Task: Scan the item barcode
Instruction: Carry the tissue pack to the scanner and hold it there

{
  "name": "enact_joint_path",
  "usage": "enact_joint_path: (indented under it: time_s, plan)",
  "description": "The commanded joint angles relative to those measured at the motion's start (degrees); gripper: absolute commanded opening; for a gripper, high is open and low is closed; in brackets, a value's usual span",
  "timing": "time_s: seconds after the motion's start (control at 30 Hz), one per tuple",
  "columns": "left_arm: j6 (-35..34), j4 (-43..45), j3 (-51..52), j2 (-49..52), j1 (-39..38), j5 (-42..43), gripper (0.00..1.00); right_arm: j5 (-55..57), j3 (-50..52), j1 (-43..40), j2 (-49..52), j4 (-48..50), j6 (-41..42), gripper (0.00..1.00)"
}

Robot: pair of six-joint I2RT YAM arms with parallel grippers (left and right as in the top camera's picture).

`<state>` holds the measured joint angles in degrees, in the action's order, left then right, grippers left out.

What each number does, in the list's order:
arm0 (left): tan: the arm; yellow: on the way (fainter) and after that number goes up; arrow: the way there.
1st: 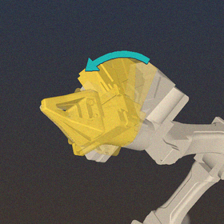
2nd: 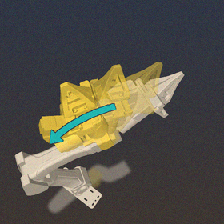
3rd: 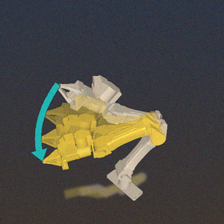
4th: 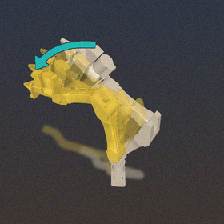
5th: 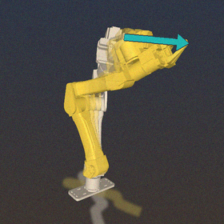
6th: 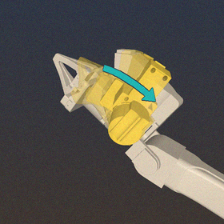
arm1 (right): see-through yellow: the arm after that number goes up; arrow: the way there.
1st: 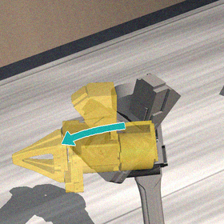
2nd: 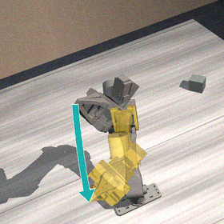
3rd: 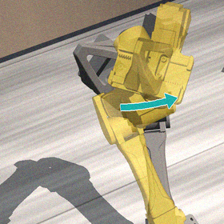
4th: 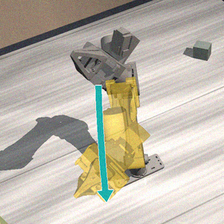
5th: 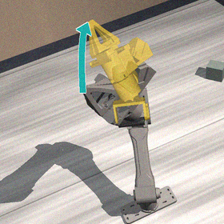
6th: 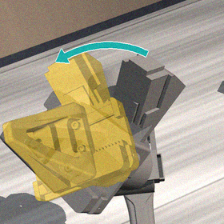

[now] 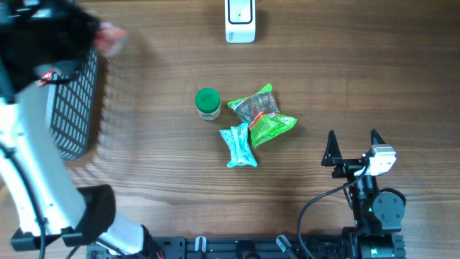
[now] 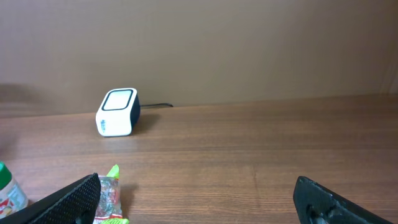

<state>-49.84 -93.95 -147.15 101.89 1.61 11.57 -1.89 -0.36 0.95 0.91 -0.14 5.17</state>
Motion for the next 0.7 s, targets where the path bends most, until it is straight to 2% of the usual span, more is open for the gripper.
enact_joint_path:
  time_s: [0.0,0.27,0.43,0.67]
  plan:
    - [-0.1,-0.4,0.2,1.8,-12.3,-8.2,0.1,-0.7,0.1,-0.2,0.1,0.2,0.9,1.0]
    - [-0.5,-1.1,1.4,9.6,-31.8,-18.2,0.15,-0.8,0.1,-0.2,0.1,0.2,0.9,1.0]
    - [-0.5,-1.5,1.4,15.9,-37.9,-18.5,0.1,-0.8,0.1,-0.2,0.1,0.2,0.9,1.0]
    - [-0.5,-2.5,1.9,24.0,-44.9,-18.6,0.1,-0.7,0.1,-0.2,0.1,0.2,0.9,1.0]
